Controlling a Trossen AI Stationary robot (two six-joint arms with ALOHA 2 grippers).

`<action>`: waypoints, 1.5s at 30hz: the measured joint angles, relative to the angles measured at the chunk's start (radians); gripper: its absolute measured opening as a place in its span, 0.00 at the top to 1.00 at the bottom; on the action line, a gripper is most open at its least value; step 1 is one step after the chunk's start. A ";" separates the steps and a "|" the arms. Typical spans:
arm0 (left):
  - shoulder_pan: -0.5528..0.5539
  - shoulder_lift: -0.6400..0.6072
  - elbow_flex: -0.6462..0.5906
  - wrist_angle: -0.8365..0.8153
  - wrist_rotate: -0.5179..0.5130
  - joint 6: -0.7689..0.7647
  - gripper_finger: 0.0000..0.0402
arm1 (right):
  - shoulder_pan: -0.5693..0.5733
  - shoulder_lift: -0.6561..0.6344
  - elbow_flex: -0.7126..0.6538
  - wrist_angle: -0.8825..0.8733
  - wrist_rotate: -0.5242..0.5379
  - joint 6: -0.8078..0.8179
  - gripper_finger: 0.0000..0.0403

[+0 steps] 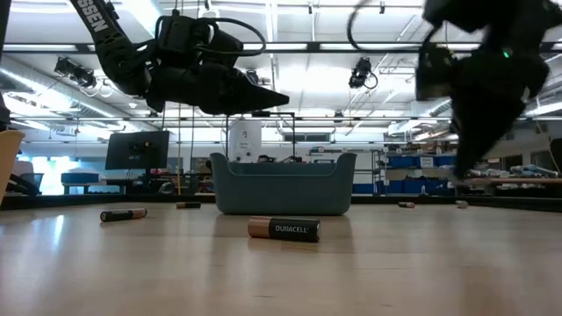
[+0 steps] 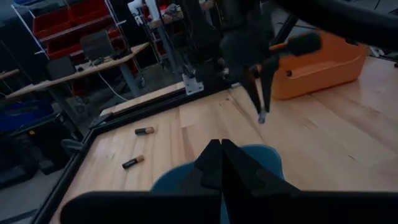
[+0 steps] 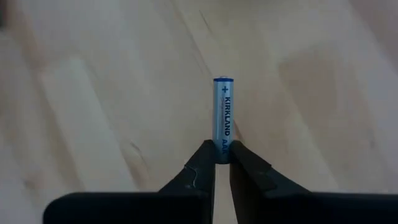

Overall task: Sort batteries
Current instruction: Put the silver battery into the blue bin

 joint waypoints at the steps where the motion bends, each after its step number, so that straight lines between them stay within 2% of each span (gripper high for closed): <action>1: 0.003 0.000 0.000 0.002 0.000 0.004 0.99 | -0.001 0.000 0.025 -0.014 0.011 -0.012 0.91; 6: 0.019 0.000 -0.003 0.051 0.019 0.001 0.99 | -0.022 -0.001 0.164 -0.017 0.058 -0.105 0.91; 9: 0.029 0.000 -0.050 0.183 0.060 -0.005 0.99 | -0.059 -0.001 0.235 0.018 0.098 -0.190 0.91; 13: 0.062 0.000 -0.145 0.409 0.063 -0.064 0.99 | -0.148 0.018 0.289 0.109 0.095 -0.318 0.91; 17: 0.088 -0.001 -0.209 0.506 0.065 -0.116 0.99 | -0.237 0.129 0.359 0.106 0.049 -0.433 0.91; 21: 0.095 -0.001 -0.229 0.523 0.065 -0.129 0.99 | -0.298 0.275 0.463 0.068 -0.018 -0.520 0.91; 30: 0.098 -0.001 -0.229 0.515 0.094 -0.129 0.99 | -0.374 0.525 0.671 -0.128 -0.073 -0.643 0.90; 38: 0.098 -0.001 -0.229 0.512 0.097 -0.129 0.99 | -0.423 0.612 0.710 -0.138 -0.115 -0.698 0.88; 45: 0.098 -0.001 -0.229 0.501 0.097 -0.115 0.99 | -0.431 0.612 0.710 -0.130 -0.115 -0.712 0.77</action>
